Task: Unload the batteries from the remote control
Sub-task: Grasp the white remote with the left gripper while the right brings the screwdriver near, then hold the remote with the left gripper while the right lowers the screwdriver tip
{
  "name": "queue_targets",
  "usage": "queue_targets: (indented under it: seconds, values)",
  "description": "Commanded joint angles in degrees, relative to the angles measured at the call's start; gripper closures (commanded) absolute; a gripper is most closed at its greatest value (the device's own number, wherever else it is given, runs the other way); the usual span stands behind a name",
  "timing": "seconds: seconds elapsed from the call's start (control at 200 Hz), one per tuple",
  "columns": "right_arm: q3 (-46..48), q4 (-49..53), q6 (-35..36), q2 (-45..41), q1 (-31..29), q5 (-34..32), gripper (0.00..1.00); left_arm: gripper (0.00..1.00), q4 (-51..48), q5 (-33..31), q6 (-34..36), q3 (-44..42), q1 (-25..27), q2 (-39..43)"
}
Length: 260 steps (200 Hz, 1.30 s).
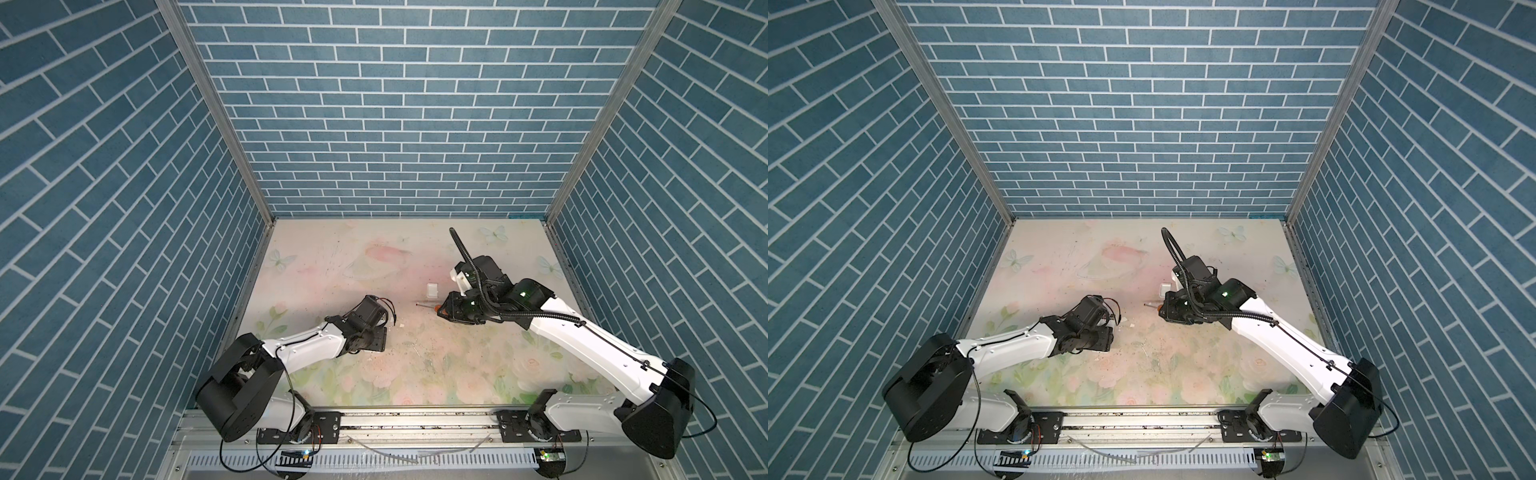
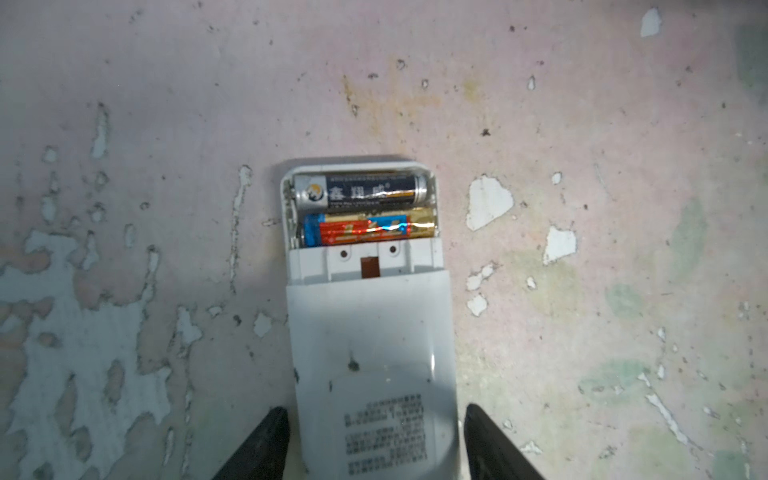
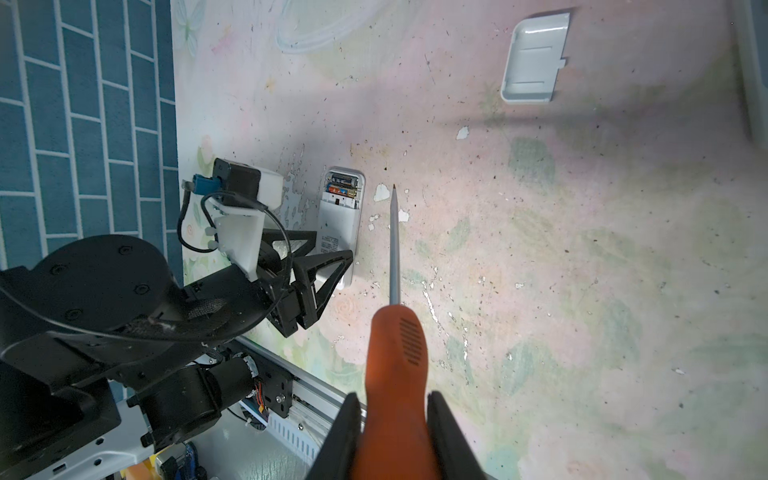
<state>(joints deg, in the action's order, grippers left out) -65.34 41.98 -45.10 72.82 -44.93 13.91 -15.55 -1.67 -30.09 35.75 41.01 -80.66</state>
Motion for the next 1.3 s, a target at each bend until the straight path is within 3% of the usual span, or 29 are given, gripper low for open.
queue_targets:
  seconds: [0.0, 0.175, 0.295, 0.58, 0.925, 1.295]
  values:
    - [-3.91, -0.14, 1.24, 0.99, 0.32, 0.59, 1.00, 0.38, -3.52, -1.49, 1.36, -0.15, 0.89, -1.16]
    - [-4.46, 0.28, 1.35, 2.31, 0.52, 0.94, 1.00, 0.60, -1.21, -0.30, 2.63, -2.21, 2.27, 0.37]
    - [-3.92, 1.15, 0.57, 2.27, 0.71, 0.85, 1.00, 0.68, 2.03, 1.57, 4.54, -4.24, 3.77, 1.95]
    - [1.75, -2.96, -8.18, -0.26, -0.01, 2.49, 1.00, 0.69, 5.85, 5.21, 7.33, -4.68, 9.56, 0.73]
    - [8.79, -11.08, -19.05, 0.00, -5.64, -1.07, 1.00, 0.70, 6.78, 6.29, 8.02, -4.81, 9.68, -3.31]
    - [11.28, -15.36, -21.76, 2.21, -6.17, -0.20, 1.00, 0.72, 8.47, 6.25, 7.11, -6.47, 9.78, -3.01]
